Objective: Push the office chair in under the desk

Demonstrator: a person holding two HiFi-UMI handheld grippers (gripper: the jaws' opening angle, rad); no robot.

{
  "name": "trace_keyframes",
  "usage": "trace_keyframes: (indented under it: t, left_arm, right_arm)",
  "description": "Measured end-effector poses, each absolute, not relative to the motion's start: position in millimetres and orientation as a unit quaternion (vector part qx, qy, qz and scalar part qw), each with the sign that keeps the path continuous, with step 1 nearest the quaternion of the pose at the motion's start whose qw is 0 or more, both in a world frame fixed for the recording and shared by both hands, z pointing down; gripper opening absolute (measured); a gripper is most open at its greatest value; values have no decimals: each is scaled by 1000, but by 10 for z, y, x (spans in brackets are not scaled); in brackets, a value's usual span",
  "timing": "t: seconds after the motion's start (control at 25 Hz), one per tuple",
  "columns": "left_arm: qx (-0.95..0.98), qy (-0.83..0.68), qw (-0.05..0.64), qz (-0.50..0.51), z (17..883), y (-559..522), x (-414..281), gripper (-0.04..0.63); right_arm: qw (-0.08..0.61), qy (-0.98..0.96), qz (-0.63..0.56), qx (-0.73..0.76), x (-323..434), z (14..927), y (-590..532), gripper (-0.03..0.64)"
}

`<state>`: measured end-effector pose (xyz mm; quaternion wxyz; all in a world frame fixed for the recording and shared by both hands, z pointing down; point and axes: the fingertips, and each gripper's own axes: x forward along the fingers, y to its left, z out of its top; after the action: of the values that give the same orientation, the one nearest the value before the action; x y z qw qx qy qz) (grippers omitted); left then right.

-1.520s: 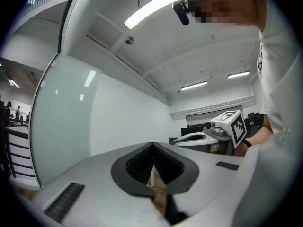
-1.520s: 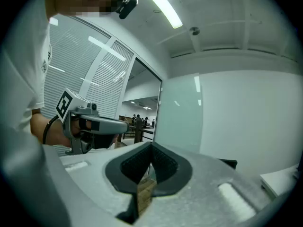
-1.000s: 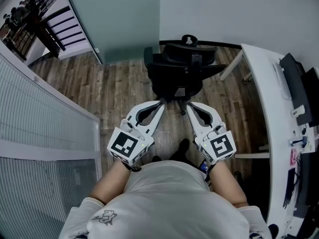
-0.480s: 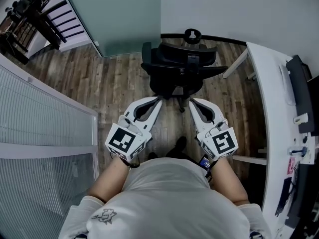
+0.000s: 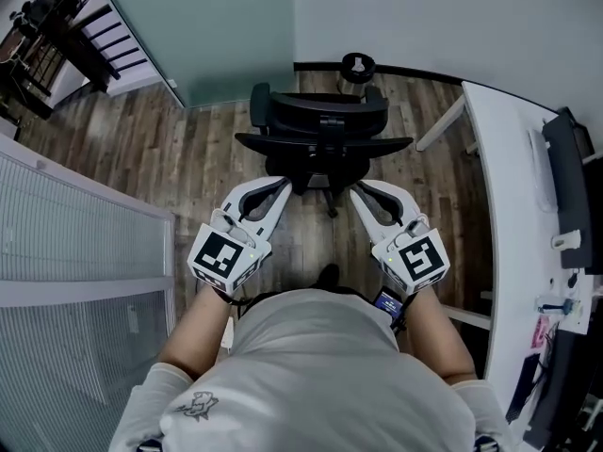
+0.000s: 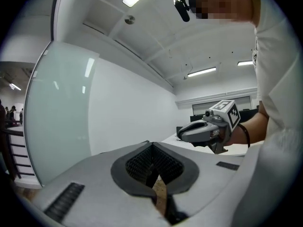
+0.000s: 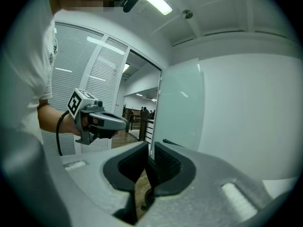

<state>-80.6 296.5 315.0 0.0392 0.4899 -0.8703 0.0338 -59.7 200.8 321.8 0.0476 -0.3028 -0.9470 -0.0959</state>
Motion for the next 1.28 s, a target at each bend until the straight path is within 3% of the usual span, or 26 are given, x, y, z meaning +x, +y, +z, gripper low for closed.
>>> trace_keyframes:
  t: [0.8, 1.28]
  left_arm:
    - [473, -835, 110, 258, 4088, 2506, -1650, 24]
    - [511, -739, 189, 396, 4924, 2501, -2237, 154]
  right_arm:
    - [125, -913, -145, -361, -1435, 3798, 1256, 135]
    - [221, -860, -220, -404, -2001, 4551, 1163, 170]
